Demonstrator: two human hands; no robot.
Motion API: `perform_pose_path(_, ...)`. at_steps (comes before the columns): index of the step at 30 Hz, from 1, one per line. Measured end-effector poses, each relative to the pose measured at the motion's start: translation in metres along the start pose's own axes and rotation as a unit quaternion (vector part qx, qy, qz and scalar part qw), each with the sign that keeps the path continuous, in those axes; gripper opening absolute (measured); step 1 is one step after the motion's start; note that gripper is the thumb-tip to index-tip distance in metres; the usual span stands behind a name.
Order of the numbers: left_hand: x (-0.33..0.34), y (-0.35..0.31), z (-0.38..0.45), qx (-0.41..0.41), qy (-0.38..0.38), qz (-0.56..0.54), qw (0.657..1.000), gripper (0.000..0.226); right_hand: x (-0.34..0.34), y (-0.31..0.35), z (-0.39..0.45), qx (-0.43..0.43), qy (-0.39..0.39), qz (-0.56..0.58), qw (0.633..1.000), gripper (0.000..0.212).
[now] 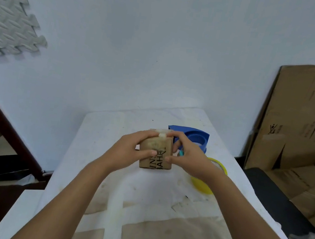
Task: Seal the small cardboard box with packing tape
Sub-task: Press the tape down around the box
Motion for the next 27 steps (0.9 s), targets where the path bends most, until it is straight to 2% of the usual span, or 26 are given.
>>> perform_pose_path(2, 0.013, 0.017, -0.008, 0.002, -0.02, 0.05, 0.999, 0.049, 0.015, -0.008, 0.0, -0.005, -0.017, -0.042, 0.999, 0.045)
perform_pose_path(4, 0.025, 0.028, -0.013, -0.013, -0.018, 0.164, 0.986, 0.046, 0.029, -0.016, -0.001, 0.007, -0.021, -0.069, 0.997, 0.038)
perform_pose_path(6, 0.032, 0.028, -0.015, 0.022, -0.019, 0.227, 0.973, 0.044, 0.039, -0.019, -0.001, 0.013, -0.018, -0.082, 0.996, 0.042)
perform_pose_path(9, 0.041, 0.027, -0.015, 0.063, -0.003, 0.244, 0.968, 0.045, 0.048, -0.017, 0.001, 0.005, -0.036, -0.082, 0.996, 0.045)
perform_pose_path(12, 0.042, 0.031, -0.013, 0.065, -0.001, 0.255, 0.965, 0.048, 0.052, -0.018, 0.004, 0.042, -0.052, -0.113, 0.991, 0.044)
perform_pose_path(16, 0.039, 0.036, -0.01, 0.052, 0.009, 0.269, 0.962, 0.053, 0.058, -0.021, 0.005, 0.082, -0.043, -0.138, 0.986, 0.058)
perform_pose_path(20, 0.042, 0.035, -0.012, 0.034, -0.007, 0.285, 0.958, 0.054, 0.058, -0.02, 0.005, 0.089, -0.044, -0.143, 0.985, 0.05)
perform_pose_path(23, 0.046, 0.032, -0.016, 0.04, -0.037, 0.304, 0.951, 0.055, 0.057, -0.02, 0.002, 0.085, -0.029, -0.192, 0.977, 0.046)
perform_pose_path(27, 0.05, 0.031, -0.016, 0.003, -0.038, 0.31, 0.95, 0.065, 0.039, -0.019, -0.008, 0.07, 0.017, -0.213, 0.974, 0.054)
Point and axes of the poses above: each hand's wrist, its own z-axis towards the middle knuckle, its own x-axis out of the palm, y = z × x, the point moved 4 cm from there along z, towards the middle knuckle, and after that the axes turned 10 degrees about y, right-handed, at the moved point
